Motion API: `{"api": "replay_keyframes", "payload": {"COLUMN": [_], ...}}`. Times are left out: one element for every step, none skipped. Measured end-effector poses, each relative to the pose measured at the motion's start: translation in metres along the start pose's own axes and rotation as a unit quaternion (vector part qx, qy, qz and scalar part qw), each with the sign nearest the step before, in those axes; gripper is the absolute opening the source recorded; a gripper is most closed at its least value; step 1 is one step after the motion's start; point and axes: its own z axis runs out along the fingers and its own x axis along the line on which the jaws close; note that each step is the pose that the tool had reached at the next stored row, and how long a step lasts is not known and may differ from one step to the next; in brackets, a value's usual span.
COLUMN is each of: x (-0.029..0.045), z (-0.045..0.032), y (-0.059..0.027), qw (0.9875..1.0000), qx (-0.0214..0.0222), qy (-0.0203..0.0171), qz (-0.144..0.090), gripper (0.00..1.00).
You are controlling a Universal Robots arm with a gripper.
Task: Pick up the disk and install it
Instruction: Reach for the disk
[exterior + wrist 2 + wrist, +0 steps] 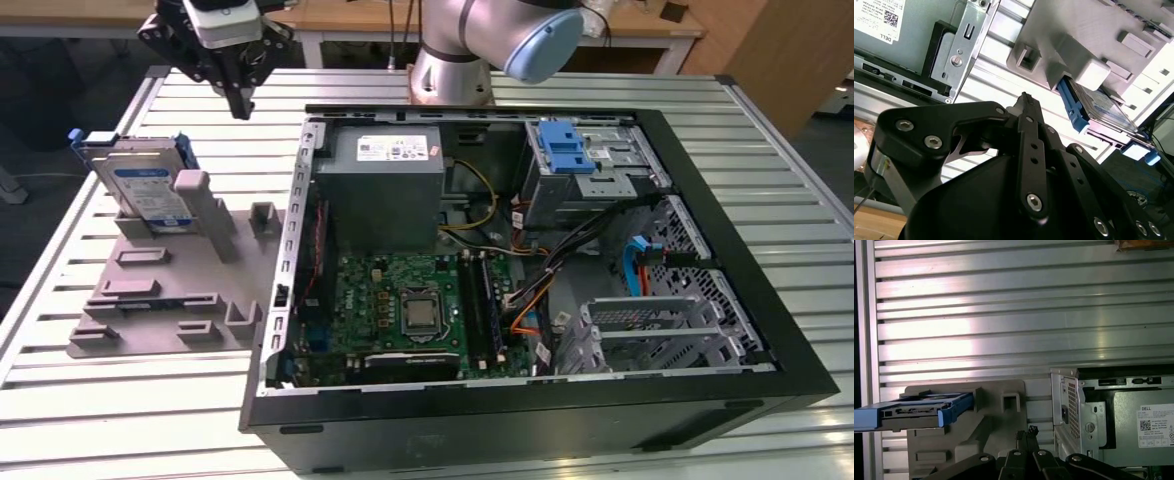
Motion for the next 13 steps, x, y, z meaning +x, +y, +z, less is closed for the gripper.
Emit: {"api": "replay_keyframes", "payload": {"x": [0.0001,0.0003,0.0005,0.0007,0.0014,0.0031,0.0034,0.0036,0.0037,0.0038,0.0038,0.0042,0.0044], "z": [0.0000,0.0000,0.0000,0.0001,0.0001,0.0002,0.0002,0.0002,0.0002,0.0002,0.0002,0.0002,0.0002], "y": [0.0000,0.0000,0.0000,-0.0001,-0.0001,-0.0003,-0.0003,-0.0003,-0.0003,-0.0003,-0.0003,-0.0003,-0.0004], "qw": [1.0000,1.0000,1.0000,1.0000,1.0000,1.0000,1.0000,1.0000,1.0000,1.0000,1.0000,1.0000,1.0000], "qx": [0.0000,0.0000,0.0000,0.0000,0.0000,0.0000,0.0000,0.0000,0.0000,0.0000,0.0000,0.0000,0.0000], "qy": [0.0000,0.0000,0.0000,0.0000,0.0000,0.0000,0.0000,0.0000,0.0000,0.0000,0.0000,0.0000,0.0000], "qz": [0.000,0.000,0.000,0.000,0.000,0.000,0.000,0.000,0.000,0.000,0.000,0.000,0.000], "gripper": [0.11,0.11,0.11,0.11,0.11,0.11,0.11,0.11,0.11,0.11,0.11,0.11,0.11]}}
